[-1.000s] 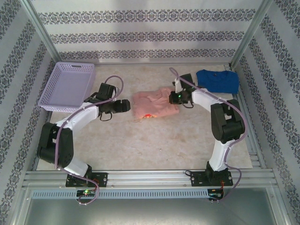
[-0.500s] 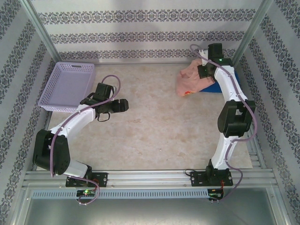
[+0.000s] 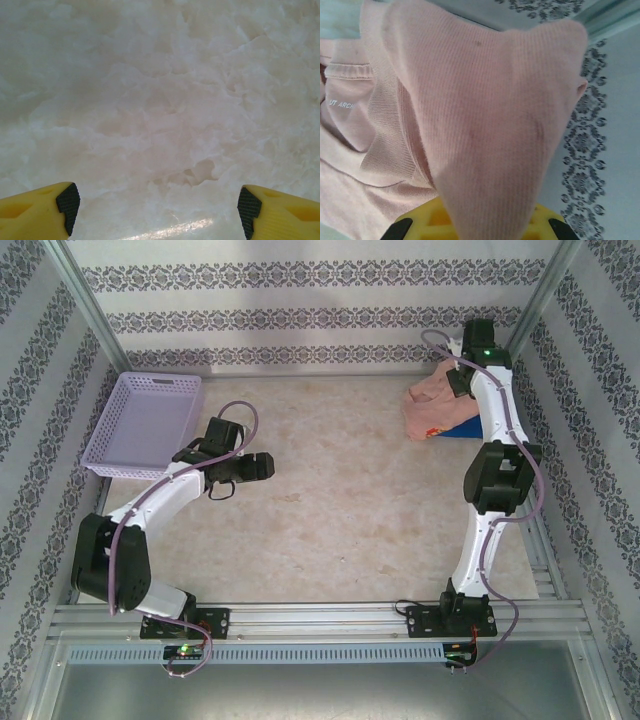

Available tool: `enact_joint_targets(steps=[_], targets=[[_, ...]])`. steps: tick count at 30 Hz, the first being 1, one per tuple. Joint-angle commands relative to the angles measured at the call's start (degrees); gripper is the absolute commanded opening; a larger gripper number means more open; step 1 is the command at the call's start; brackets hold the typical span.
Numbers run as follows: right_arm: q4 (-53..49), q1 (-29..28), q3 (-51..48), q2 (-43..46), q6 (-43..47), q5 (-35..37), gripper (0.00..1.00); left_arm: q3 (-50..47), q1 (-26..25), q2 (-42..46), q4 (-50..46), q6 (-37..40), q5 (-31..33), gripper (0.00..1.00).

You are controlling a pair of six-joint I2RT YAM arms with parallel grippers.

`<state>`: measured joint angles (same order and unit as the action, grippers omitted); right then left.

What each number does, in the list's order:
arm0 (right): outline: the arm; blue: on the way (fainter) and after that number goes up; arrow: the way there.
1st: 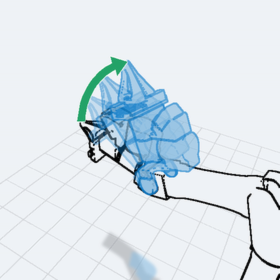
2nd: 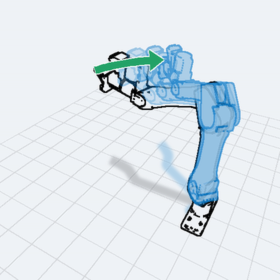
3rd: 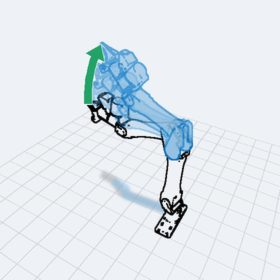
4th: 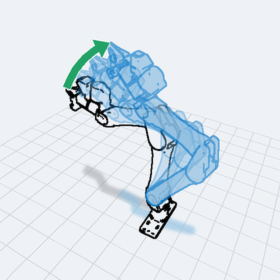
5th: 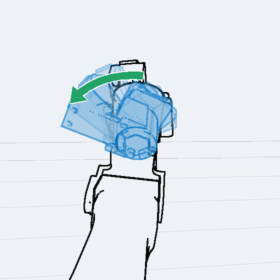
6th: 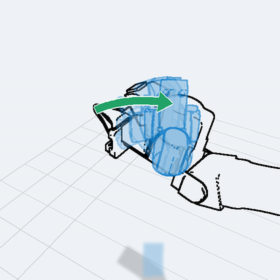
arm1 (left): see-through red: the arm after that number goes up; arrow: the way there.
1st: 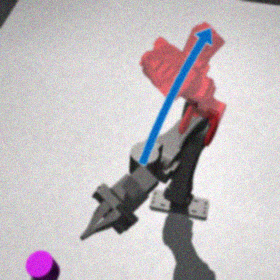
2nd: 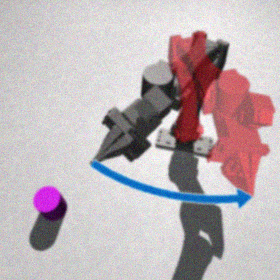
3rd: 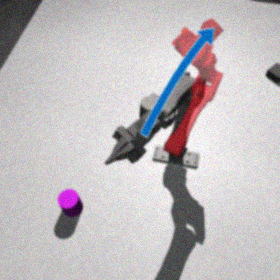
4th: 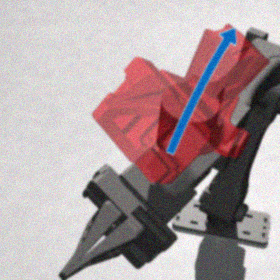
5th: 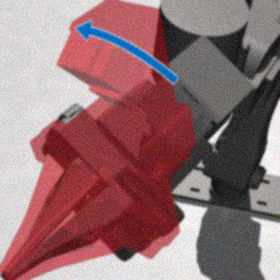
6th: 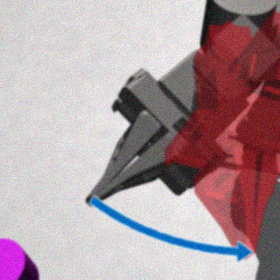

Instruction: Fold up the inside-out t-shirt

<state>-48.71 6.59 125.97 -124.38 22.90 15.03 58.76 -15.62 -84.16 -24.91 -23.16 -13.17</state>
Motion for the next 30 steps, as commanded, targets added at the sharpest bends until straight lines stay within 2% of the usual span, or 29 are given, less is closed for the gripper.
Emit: enact_joint_targets(steps=[1, 6, 11, 13, 20, 25, 30], targets=[[1.1, 2.0, 3.5, -0.6, 0.8, 5.4, 0.00, 1.8, 0.3, -1.1, -1.3, -0.8, -0.4, 0.84], [4.1, 5.1, 5.5, -3.6, -2.6, 8.3, 0.00, 2.6, -0.2, -3.3, -1.0, -1.0, -0.6, 0.84], [9.0, 4.9, 5.1, -6.6, 0.0, 14.8, 0.00, 3.9, -1.0, -5.5, -1.5, -1.2, -0.6, 0.83], [12.3, 4.7, 3.0, -6.8, 1.2, 17.1, 0.05, 4.3, -1.3, -6.1, -1.7, -1.3, -0.5, 0.83], [15.9, 3.7, 0.0, -6.3, 2.1, 21.1, 0.38, 5.6, -2.1, -7.0, -2.6, -1.0, -0.1, 0.83], [16.8, 3.5, -3.0, -4.5, 1.5, 21.8, 0.48, 5.6, -2.3, -6.8, -2.8, -1.0, -0.2, 0.83], [16.7, 2.0, -6.3, -1.2, 0.1, 22.6, 0.50, 5.1, -2.4, -5.8, -2.8, -0.7, 0.1, 0.83]])
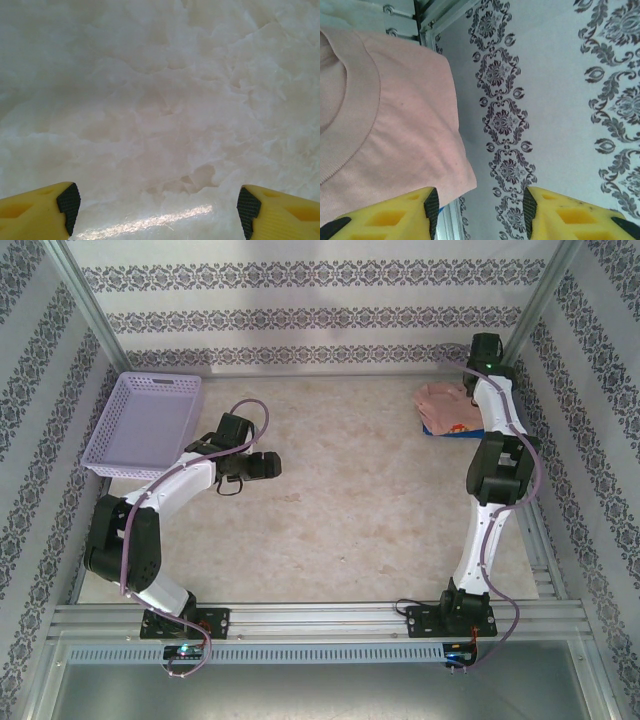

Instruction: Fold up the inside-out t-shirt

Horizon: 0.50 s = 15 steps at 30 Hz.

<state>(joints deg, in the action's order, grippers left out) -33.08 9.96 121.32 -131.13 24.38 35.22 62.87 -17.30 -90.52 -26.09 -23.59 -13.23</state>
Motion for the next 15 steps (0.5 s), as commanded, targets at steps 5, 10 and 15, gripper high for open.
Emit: enact_joint_targets(steps=[5, 10, 15], targets=[[0.9, -3.3, -10.7, 13.3, -7.0, -1.2, 0.51, 0.6, -0.7, 2.1, -1.3, 0.4, 2.0, 0.84], [3.7, -8.8, -27.4, 26.8, -16.0, -11.7, 0.54, -0.8, -0.6, 5.3, 0.7, 1.1, 7.6, 0.84], [20.2, -19.4, -53.1, 45.4, -21.3, -16.9, 0.73, -6.6, 0.0, 12.8, 7.5, 3.2, 24.0, 0.95]])
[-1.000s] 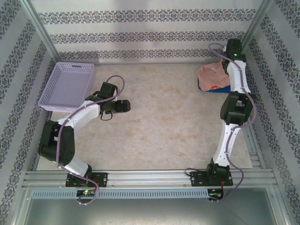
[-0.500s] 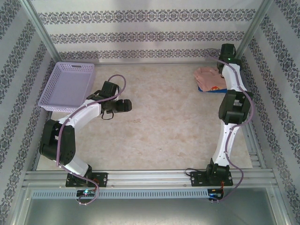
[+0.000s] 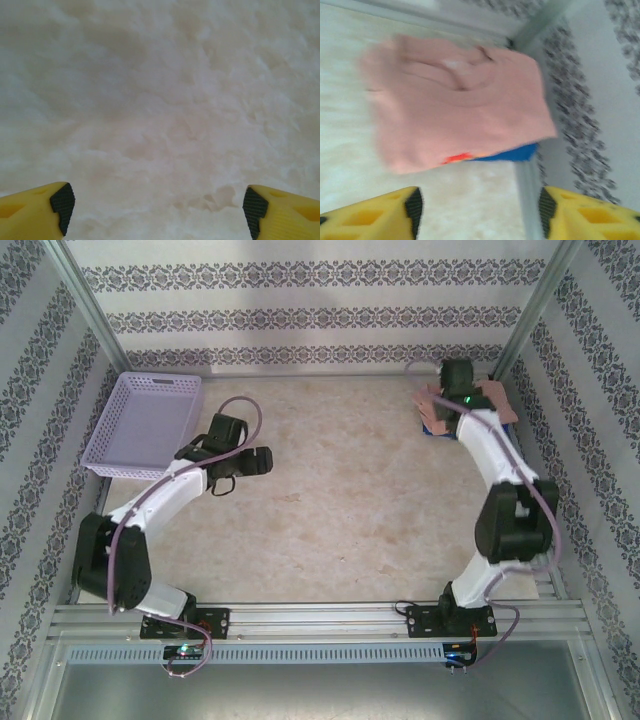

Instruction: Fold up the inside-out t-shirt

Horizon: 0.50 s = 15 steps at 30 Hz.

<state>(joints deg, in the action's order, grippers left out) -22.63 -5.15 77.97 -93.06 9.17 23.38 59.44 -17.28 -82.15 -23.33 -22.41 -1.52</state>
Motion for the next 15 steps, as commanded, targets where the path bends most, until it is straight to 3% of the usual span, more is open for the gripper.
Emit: enact_joint_targets(steps=[1, 3, 7, 10, 14, 15], targets=[[12.5, -5.8, -14.0, 10.0, -7.1, -5.2, 0.79, -5.2, 0.1, 6.3, 6.6, 2.8, 16.3, 0.99], [18.4, -7.5, -23.3, 15.3, -10.0, -5.1, 0.97, -10.5, 0.8, 10.6, 11.6, 5.3, 25.8, 1.00], [26.6, -7.6, -35.7, 19.1, -11.2, -1.4, 0.98, -20.3, 4.4, 14.8, 21.4, 10.3, 37.6, 1.00], [37.4, -6.8, -43.3, 17.8, -6.5, -0.4, 0.98, -27.9, 8.0, 13.3, 34.8, 17.2, 35.4, 1.00], [52.2, -2.6, -49.0, 12.9, -7.5, -7.8, 0.98, -36.9, 13.3, 6.2, 57.6, 19.7, 25.1, 1.00], [51.8, -2.5, -48.2, 12.9, -6.6, -9.3, 0.98, -36.1, 13.6, 5.7, 56.5, 20.0, 23.8, 1.00]])
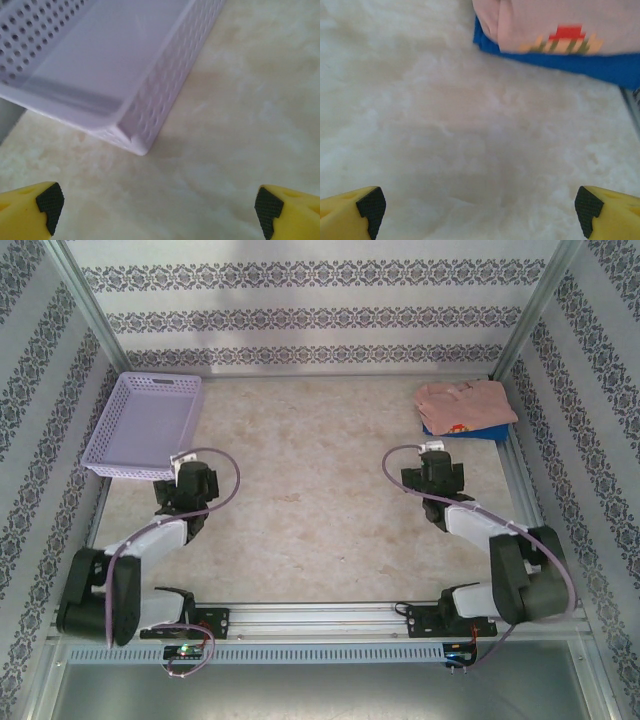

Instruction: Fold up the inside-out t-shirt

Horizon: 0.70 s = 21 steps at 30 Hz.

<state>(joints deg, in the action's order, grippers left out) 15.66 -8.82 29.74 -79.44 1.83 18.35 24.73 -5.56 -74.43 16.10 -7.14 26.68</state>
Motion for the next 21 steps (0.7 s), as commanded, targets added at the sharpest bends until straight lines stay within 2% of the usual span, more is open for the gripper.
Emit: enact_joint_targets(steps=[1, 2, 3, 4, 6, 7, 9, 10, 12, 14, 16, 21], targets=[[17.6, 1.5, -0.9, -1.2, 1.0, -6.2, 0.98, -1.7, 2.5, -2.8, 20.4, 5.2, -7.4, 1.00], [21.3, 2.5, -2.0, -2.3, 0.8, -9.1, 0.98, -1.4, 4.0, -4.3, 21.7, 3.7, -10.7, 1.00], [20.5, 3.1, -1.4, -3.6, 0.1, -9.6, 0.98, -0.9, 4.6, -5.7, 23.0, 2.8, -13.3, 1.00], [24.0, 3.6, -2.3, -4.7, -0.4, -10.2, 0.98, -1.5, 4.7, -7.2, 26.3, 2.8, -14.7, 1.00], [23.5, 5.9, -2.9, -3.9, -1.8, -14.3, 0.98, -2.0, 4.6, -11.9, 31.7, 3.9, -16.8, 1.00], [27.5, 6.4, -4.6, -4.7, -1.9, -15.6, 0.98, -1.6, 4.6, -13.0, 30.8, 4.7, -19.0, 1.00], [35.0, 7.1, -7.7, -6.8, -1.9, -17.9, 0.98, -2.6, 4.5, -15.5, 35.5, 5.6, -20.3, 1.00], [39.9, 7.2, -8.9, -8.3, -2.4, -17.7, 0.98, -2.0, 4.5, -14.6, 32.4, 5.2, -20.5, 1.00], [33.4, 7.5, -7.1, -6.5, -3.1, -16.0, 0.98, -2.0, 4.6, -15.1, 33.4, 5.4, -20.5, 1.00], [37.2, 7.1, -8.2, -7.4, -3.0, -15.1, 0.98, -2.2, 4.6, -15.1, 33.9, 5.4, -20.5, 1.00], [34.1, 7.3, -7.3, -6.7, -3.0, -15.7, 0.98, -2.0, 4.6, -14.9, 33.5, 5.4, -20.5, 1.00], [35.1, 7.6, -7.6, -7.0, -2.9, -16.3, 0.98, -2.0, 4.6, -14.9, 33.4, 5.4, -20.5, 1.00]])
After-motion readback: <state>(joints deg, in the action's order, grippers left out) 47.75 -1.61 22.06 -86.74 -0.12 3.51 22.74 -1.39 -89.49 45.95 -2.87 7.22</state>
